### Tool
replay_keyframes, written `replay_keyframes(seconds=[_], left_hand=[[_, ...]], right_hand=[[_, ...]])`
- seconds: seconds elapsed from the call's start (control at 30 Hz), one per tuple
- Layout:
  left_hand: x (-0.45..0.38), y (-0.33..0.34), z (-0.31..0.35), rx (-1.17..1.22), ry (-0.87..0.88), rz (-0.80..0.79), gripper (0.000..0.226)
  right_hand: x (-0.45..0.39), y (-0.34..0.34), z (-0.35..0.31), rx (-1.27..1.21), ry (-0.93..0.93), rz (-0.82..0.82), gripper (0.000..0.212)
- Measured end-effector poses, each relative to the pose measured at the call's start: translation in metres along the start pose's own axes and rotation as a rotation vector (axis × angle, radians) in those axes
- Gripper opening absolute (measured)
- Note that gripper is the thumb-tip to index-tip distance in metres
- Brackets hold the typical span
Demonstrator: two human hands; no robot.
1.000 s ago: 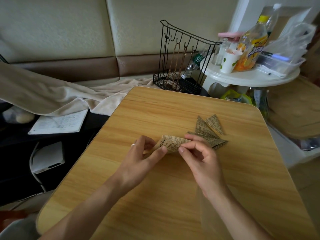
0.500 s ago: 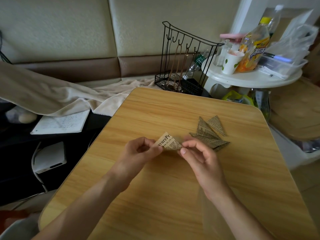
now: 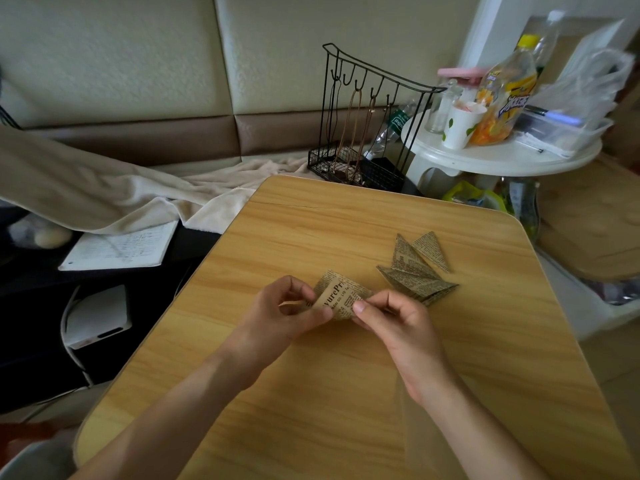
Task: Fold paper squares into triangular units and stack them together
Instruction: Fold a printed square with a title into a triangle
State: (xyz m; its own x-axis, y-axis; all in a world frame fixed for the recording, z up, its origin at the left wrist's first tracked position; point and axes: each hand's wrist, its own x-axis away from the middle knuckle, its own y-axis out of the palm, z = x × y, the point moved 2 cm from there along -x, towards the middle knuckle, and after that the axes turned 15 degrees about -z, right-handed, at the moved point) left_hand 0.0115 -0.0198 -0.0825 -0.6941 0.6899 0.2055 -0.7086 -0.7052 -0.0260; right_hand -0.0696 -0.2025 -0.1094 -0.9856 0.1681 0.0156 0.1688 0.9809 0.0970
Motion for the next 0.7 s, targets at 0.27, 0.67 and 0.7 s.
replay_keyframes(seconds=[0.27, 0.67, 0.7], left_hand=[[-0.002, 0.0, -0.002, -0.025, 0.034, -0.031, 0.022], [-0.001, 0.004, -0.003, 0.03, 0.047, -0.028, 0.015], [-0.002, 0.004, -0.003, 0.037, 0.047, -0.027, 0.016]], right_hand=[[0.001, -0.001, -0.009, 0.077, 0.028, -0.011, 0.014], [0.004, 0.008, -0.011, -0.013, 0.07, -0.076, 0.065], [0.004, 0.008, -0.011, -0.043, 0.086, -0.093, 0.067]])
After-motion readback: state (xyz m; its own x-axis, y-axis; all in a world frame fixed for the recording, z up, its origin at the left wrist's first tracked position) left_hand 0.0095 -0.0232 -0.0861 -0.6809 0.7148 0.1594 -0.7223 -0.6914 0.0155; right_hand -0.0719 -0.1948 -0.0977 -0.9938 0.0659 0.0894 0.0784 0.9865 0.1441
